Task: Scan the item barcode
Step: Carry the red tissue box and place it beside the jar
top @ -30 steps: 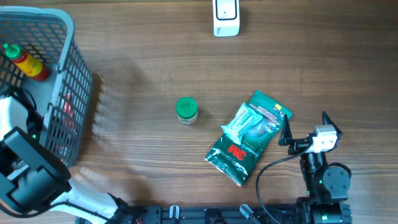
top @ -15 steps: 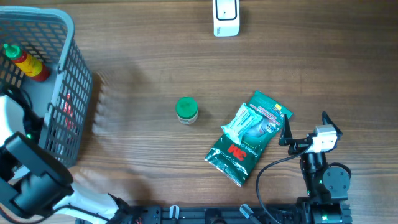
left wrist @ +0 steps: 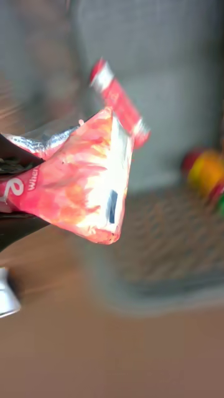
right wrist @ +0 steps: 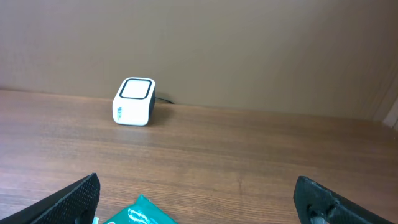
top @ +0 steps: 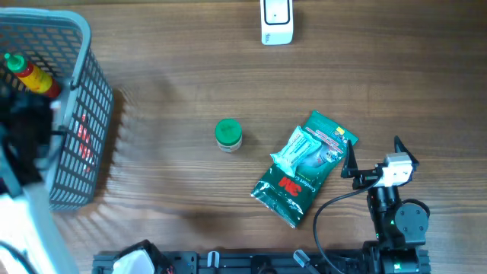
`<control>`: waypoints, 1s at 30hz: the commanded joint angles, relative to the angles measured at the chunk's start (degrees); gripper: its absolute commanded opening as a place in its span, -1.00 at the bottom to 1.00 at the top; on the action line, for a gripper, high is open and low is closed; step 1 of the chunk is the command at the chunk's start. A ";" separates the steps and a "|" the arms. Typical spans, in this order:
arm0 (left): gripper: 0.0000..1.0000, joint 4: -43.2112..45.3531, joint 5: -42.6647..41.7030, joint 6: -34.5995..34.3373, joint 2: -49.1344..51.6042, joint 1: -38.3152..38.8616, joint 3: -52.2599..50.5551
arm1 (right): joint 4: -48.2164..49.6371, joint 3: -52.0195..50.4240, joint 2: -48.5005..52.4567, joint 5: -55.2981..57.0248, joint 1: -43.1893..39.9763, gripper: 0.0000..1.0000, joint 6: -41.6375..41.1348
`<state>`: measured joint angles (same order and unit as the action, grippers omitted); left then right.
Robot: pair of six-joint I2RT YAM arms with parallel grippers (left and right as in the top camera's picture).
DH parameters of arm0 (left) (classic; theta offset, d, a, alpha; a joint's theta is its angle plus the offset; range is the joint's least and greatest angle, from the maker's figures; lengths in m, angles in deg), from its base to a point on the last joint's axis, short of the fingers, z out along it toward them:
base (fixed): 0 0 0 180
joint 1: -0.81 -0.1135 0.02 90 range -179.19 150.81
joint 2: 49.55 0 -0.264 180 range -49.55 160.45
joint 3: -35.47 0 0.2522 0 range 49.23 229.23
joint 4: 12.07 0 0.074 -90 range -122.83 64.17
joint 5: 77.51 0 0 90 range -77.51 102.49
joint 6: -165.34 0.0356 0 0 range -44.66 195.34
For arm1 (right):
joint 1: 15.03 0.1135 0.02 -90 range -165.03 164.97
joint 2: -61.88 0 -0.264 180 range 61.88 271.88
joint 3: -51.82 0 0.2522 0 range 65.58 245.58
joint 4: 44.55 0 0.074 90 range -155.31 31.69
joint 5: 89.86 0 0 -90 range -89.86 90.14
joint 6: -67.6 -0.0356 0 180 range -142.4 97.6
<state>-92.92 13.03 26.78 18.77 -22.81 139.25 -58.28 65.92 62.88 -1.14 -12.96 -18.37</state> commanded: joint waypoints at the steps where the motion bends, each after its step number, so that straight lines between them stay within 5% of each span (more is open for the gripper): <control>1: -0.92 0.00 0.00 0.37 -2.51 13.49 -0.33 | 0.17 -0.02 -0.35 -0.33 0.17 0.99 0.42; 7: -0.92 -0.04 11.78 -2.49 -1.99 36.41 -8.96 | 0.17 -0.04 -0.35 -0.33 0.17 0.99 0.42; 15: -0.92 4.98 17.25 -29.42 -1.88 58.55 -33.88 | 0.17 -0.02 -0.35 -0.33 0.17 0.99 0.44; 24: -0.92 28.22 19.08 -29.73 -1.03 82.82 -48.43 | 0.17 -0.04 -0.35 -0.33 0.17 0.99 0.42; 30: -0.92 37.03 27.67 -30.18 3.91 88.21 -49.33 | 0.17 -0.04 -0.35 -0.33 0.17 0.99 0.39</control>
<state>-59.19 33.83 -1.98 19.60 64.20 90.68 -58.28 65.92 62.88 -1.14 -12.96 -18.39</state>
